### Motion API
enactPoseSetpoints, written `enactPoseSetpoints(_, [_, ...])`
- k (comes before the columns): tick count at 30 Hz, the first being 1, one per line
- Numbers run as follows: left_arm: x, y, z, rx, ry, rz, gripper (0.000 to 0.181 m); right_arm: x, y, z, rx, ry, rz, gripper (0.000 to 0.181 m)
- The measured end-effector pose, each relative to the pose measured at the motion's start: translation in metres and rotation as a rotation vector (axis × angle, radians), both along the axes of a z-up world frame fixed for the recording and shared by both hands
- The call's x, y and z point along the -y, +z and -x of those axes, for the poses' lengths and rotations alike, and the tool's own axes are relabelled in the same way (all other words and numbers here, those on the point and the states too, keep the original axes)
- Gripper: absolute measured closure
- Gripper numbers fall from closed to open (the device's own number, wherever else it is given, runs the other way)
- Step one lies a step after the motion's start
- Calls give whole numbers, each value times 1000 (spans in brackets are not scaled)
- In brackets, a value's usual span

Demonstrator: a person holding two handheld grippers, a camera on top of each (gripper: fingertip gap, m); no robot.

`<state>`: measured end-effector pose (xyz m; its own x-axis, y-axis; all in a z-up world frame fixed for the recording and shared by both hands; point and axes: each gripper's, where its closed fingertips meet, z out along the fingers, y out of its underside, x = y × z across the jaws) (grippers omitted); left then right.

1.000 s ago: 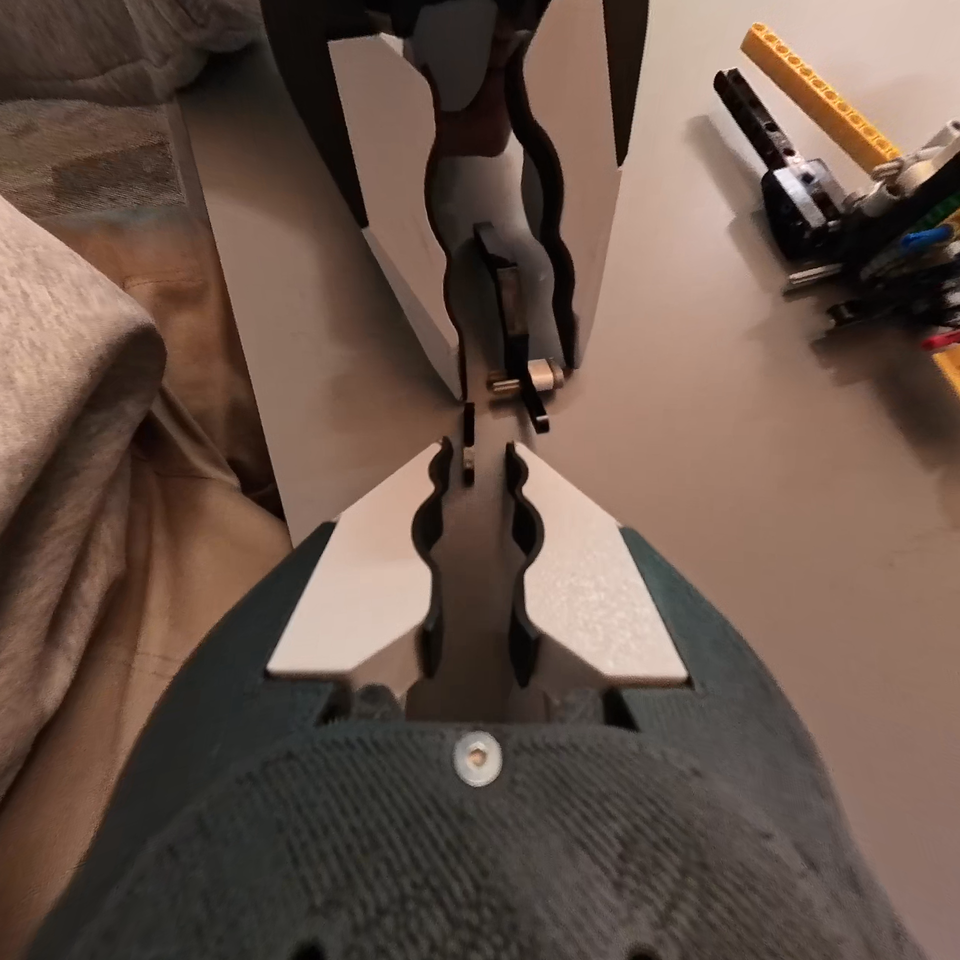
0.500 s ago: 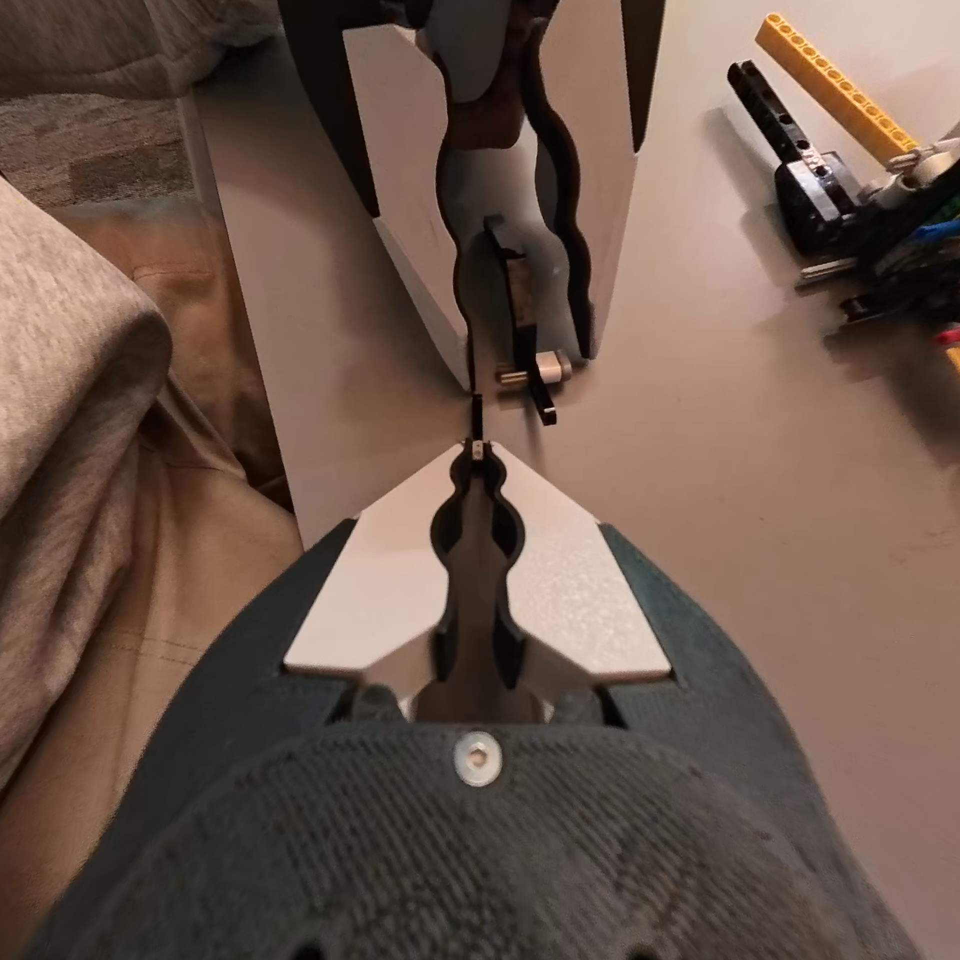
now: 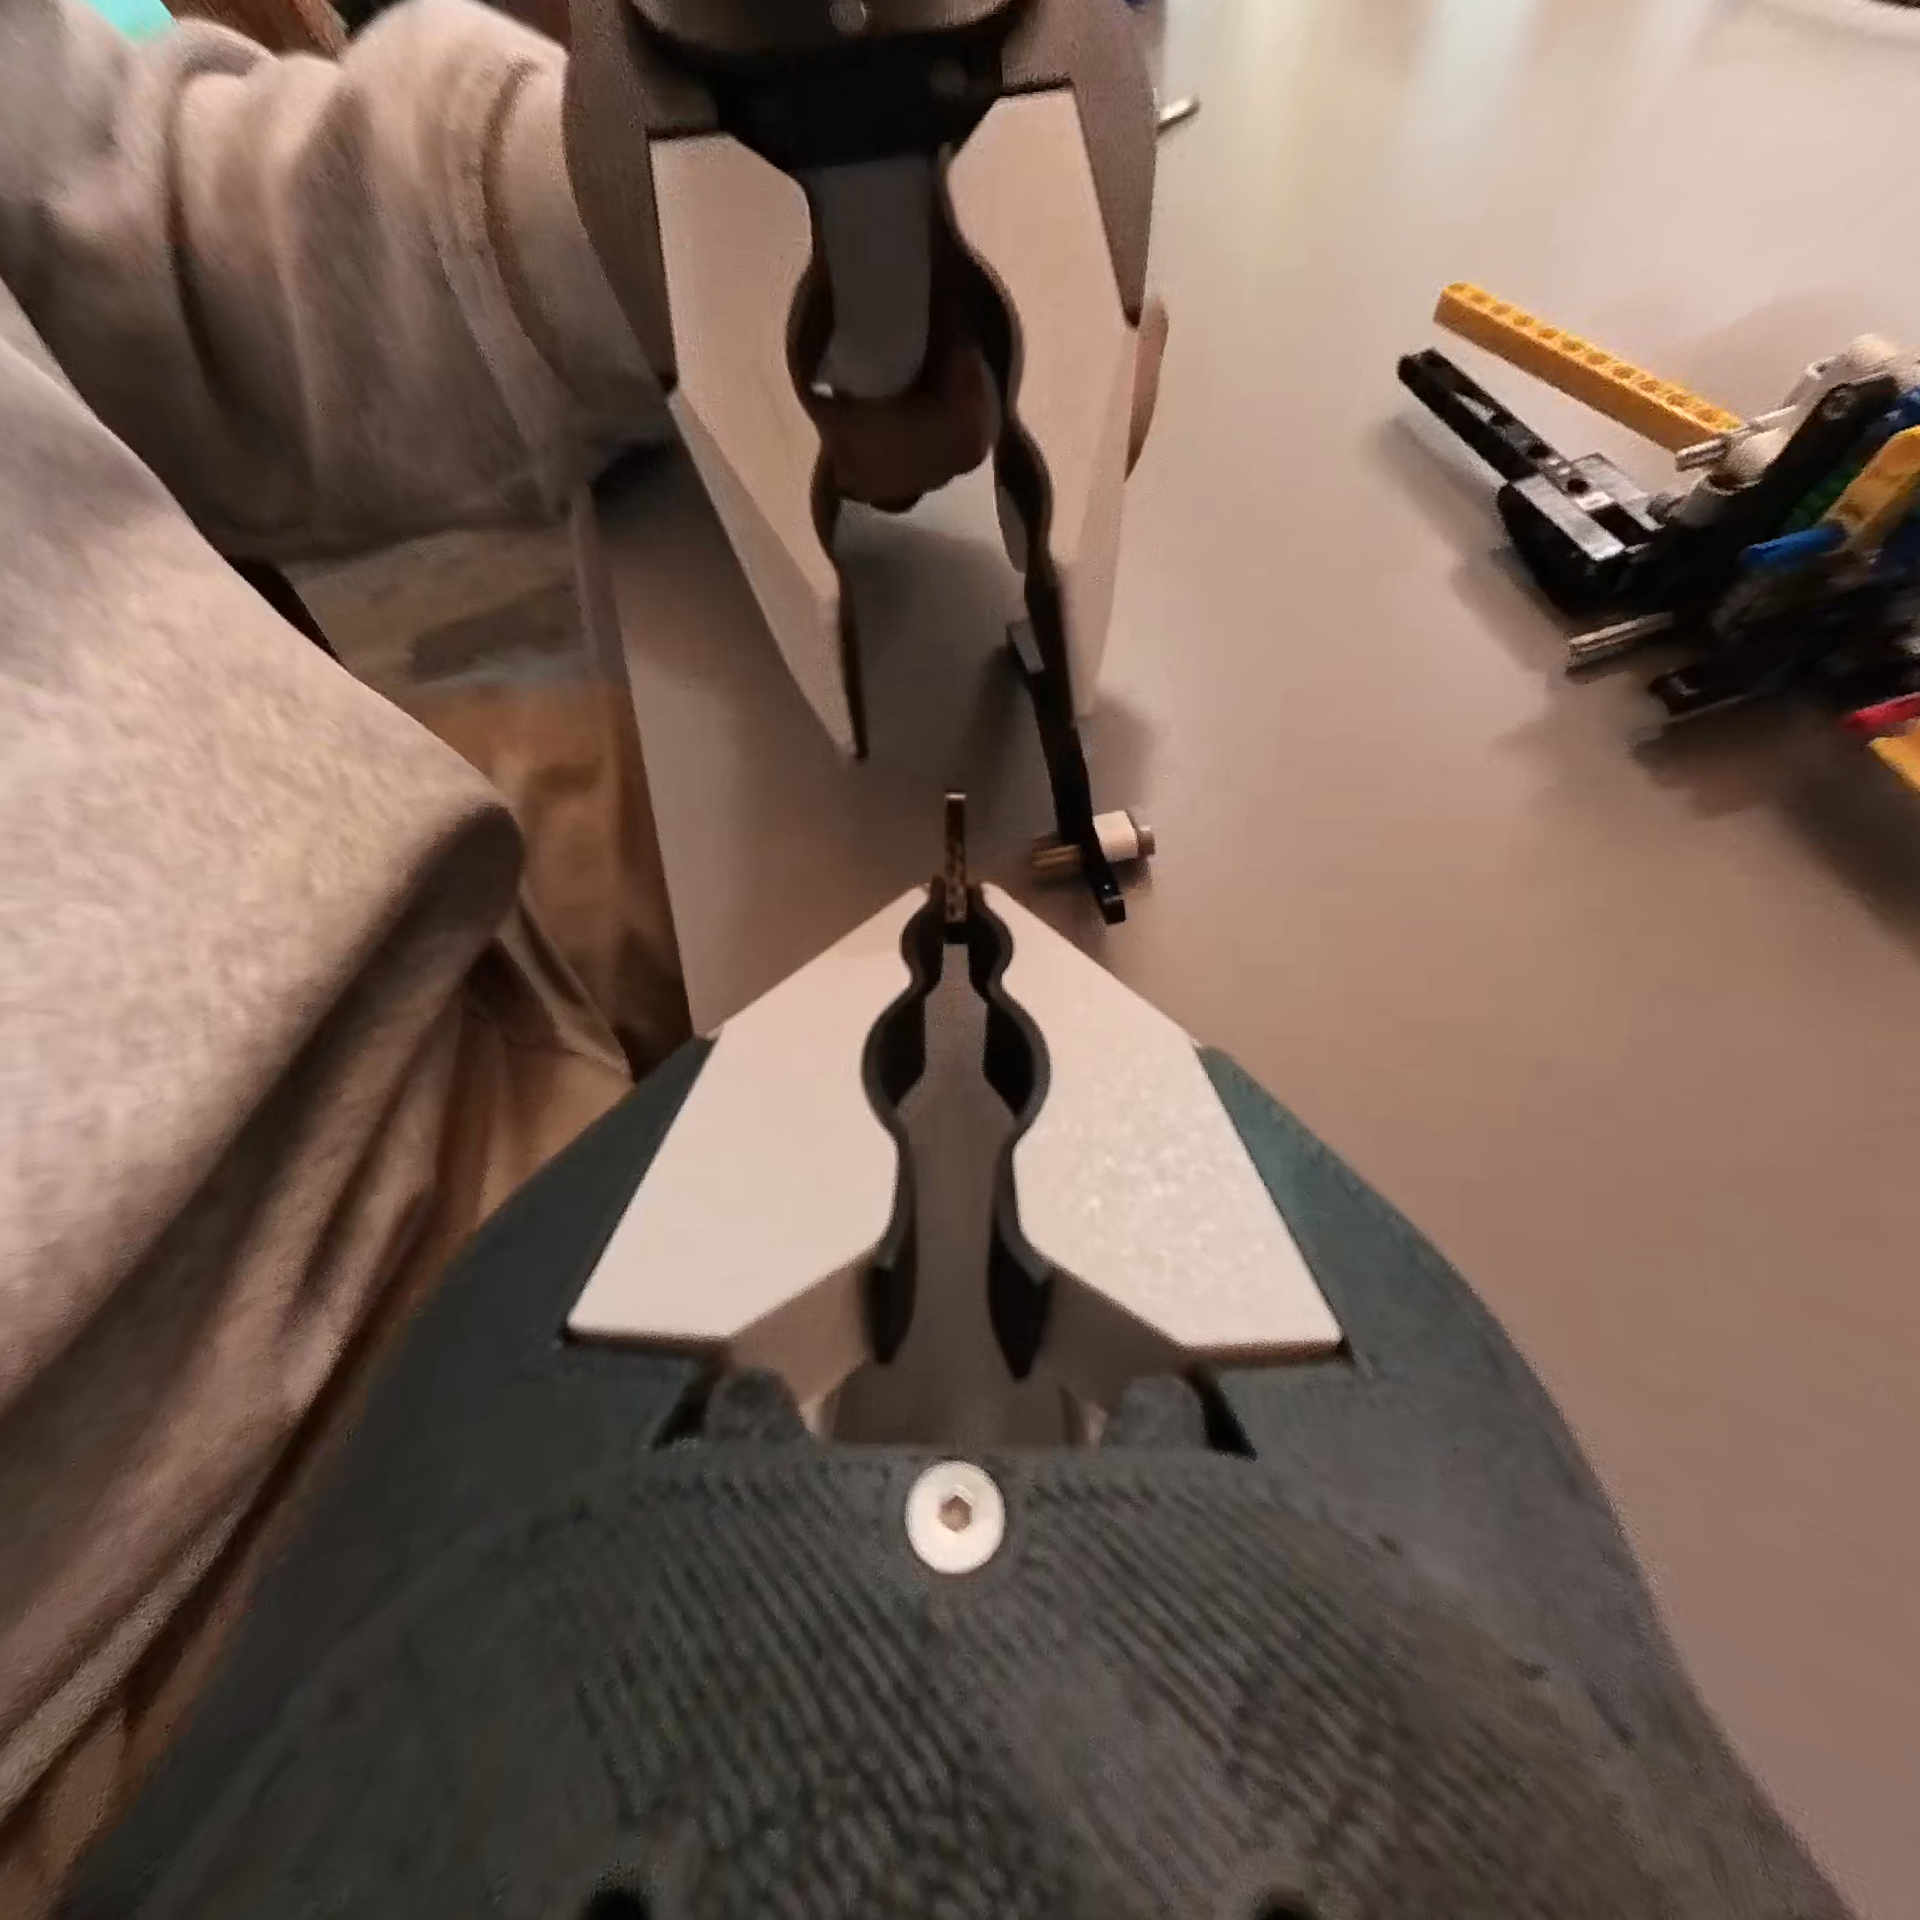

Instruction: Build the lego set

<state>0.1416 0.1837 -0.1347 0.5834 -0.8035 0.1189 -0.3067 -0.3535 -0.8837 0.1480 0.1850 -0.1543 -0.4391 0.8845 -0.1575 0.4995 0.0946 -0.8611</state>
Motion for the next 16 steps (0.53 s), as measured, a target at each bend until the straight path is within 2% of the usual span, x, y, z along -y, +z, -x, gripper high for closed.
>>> enactPoseSetpoints(2, [-3,-1,0,-14,15,-12,160,0,3,0,-20,-6,7,179])
enactPoseSetpoints(3, [-4,-3,1,-37,25,-31,176,0,5,0,-29,-6,5,179])
enactPoseSetpoints(4, [-4,-3,0,-51,23,-57,181,1,5,1,-35,-6,2,179])
enactPoseSetpoints(6, [-3,-4,-4,-57,13,-71,180,2,4,1,-34,-5,-11,179])
enactPoseSetpoints(9, [2,-9,-8,-43,-16,-20,169,4,3,2,-36,-2,-34,179])
enactPoseSetpoints(16, [6,-19,-8,-89,-11,12,177,5,21,3,-125,3,28,179])
